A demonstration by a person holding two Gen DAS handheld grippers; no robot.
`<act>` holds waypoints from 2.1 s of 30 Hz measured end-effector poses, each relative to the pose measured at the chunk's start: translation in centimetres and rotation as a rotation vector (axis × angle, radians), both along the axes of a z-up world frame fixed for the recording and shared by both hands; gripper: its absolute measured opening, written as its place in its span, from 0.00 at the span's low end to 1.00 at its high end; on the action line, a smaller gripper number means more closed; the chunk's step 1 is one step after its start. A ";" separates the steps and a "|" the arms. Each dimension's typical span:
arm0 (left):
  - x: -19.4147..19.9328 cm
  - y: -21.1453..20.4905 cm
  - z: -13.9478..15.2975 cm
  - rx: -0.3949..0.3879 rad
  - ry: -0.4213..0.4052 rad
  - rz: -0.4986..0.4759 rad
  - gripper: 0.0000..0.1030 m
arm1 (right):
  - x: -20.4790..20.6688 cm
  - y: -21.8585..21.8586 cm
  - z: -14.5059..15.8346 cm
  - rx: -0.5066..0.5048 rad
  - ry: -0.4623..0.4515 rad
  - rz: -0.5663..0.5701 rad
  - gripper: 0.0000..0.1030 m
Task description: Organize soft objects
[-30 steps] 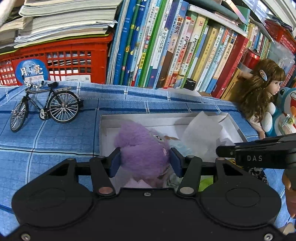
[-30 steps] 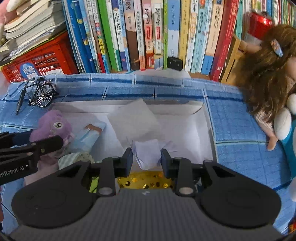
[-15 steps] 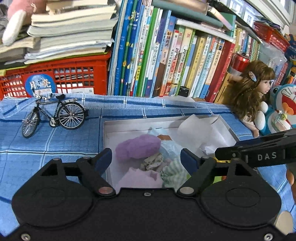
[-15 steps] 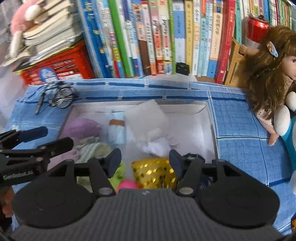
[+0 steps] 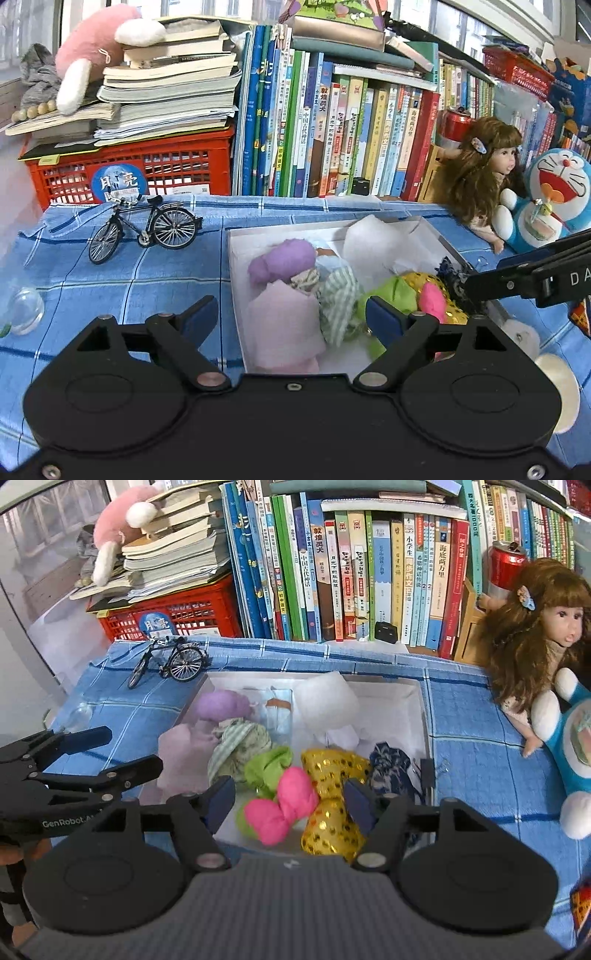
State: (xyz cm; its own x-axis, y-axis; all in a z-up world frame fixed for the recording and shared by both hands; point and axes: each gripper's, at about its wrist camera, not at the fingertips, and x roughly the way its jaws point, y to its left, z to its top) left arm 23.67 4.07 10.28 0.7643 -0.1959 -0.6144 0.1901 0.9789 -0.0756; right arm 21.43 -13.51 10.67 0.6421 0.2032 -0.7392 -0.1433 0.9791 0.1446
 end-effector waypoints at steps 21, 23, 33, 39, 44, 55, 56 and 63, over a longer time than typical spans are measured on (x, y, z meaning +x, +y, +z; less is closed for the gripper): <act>-4.8 4.2 0.1 -0.062 0.050 0.092 0.84 | -5.8 -8.5 0.0 0.074 -0.007 -0.128 0.79; -4.4 5.2 -0.6 -0.092 0.086 0.116 0.83 | -5.9 -9.7 -0.5 0.086 0.011 -0.162 0.79; -3.2 6.9 -5.0 -0.119 0.226 0.189 0.65 | -5.7 -12.5 -4.1 0.146 0.100 -0.231 0.79; -2.4 7.1 -6.6 -0.159 0.271 0.187 0.50 | -5.0 -12.5 -5.9 0.197 0.152 -0.238 0.79; -2.2 6.8 -7.2 -0.155 0.283 0.172 0.44 | -4.4 -12.0 -6.9 0.206 0.172 -0.229 0.79; -1.9 6.2 -8.1 -0.138 0.289 0.148 0.26 | -3.1 -11.0 -8.8 0.249 0.206 -0.223 0.68; -1.9 6.3 -8.1 -0.145 0.290 0.147 0.26 | -3.1 -10.9 -8.9 0.257 0.206 -0.225 0.64; -2.5 6.5 -7.1 -0.132 0.255 0.121 0.26 | -4.4 -10.7 -7.1 0.223 0.164 -0.217 0.47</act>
State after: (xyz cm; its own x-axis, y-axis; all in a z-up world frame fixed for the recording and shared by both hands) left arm 21.12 10.57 3.19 0.6113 -0.2036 -0.7647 0.0307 0.9717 -0.2342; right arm 17.02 -24.19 3.58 0.5643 0.2430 -0.7890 0.1070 0.9261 0.3618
